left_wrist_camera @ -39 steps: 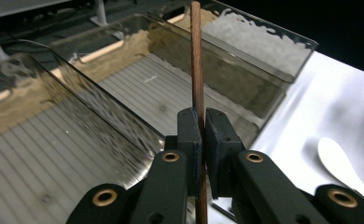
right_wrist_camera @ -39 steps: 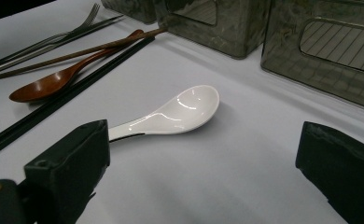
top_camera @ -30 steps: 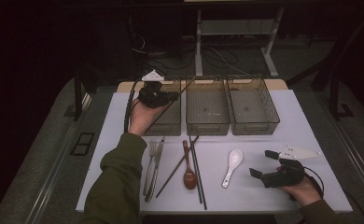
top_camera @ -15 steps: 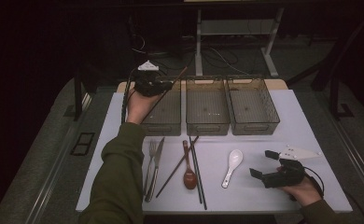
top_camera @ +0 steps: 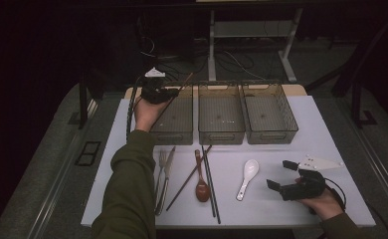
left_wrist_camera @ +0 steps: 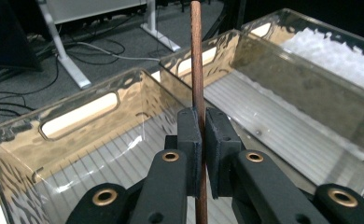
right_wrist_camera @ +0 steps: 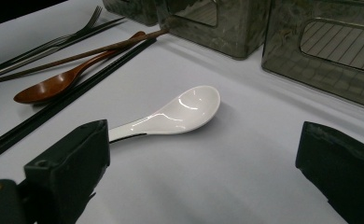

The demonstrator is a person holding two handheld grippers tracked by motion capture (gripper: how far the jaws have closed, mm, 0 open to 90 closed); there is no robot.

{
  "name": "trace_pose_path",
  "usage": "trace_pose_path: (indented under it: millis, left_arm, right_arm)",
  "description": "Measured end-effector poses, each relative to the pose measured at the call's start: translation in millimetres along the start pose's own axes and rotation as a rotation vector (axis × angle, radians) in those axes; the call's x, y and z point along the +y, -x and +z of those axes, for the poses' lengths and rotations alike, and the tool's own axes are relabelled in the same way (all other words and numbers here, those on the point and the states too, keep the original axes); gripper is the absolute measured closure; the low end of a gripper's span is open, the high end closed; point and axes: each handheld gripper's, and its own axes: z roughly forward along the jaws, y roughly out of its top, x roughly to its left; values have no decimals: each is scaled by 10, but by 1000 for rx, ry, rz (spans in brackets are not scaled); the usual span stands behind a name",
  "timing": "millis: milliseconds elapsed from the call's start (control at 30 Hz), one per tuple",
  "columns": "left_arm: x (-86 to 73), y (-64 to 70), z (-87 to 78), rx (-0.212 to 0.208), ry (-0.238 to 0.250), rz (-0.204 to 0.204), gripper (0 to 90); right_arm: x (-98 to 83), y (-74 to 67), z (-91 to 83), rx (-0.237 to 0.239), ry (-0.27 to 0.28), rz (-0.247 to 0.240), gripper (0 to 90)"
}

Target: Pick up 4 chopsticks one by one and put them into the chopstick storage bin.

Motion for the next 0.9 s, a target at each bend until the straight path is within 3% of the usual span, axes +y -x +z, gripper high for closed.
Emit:
trace_pose_path:
  millis: [233, 500, 633, 900]
  left_arm:
    - [-109, -22, 94, 22, -59, -5, 838]
    - [-120, -3, 187, 90, -121, -17, 831]
    - [-117, -2, 184, 123, -116, -26, 740]
    - [-78, 24, 121, 97, -87, -45, 676]
  right_arm:
    - [-1, -1, 0, 1, 0, -1, 27]
    - [-1, -1, 0, 2, 0, 0, 27]
    - [-1, 0, -5, 2, 1, 0, 27]
    - [-1, -1, -2, 3, -3, -2, 27]
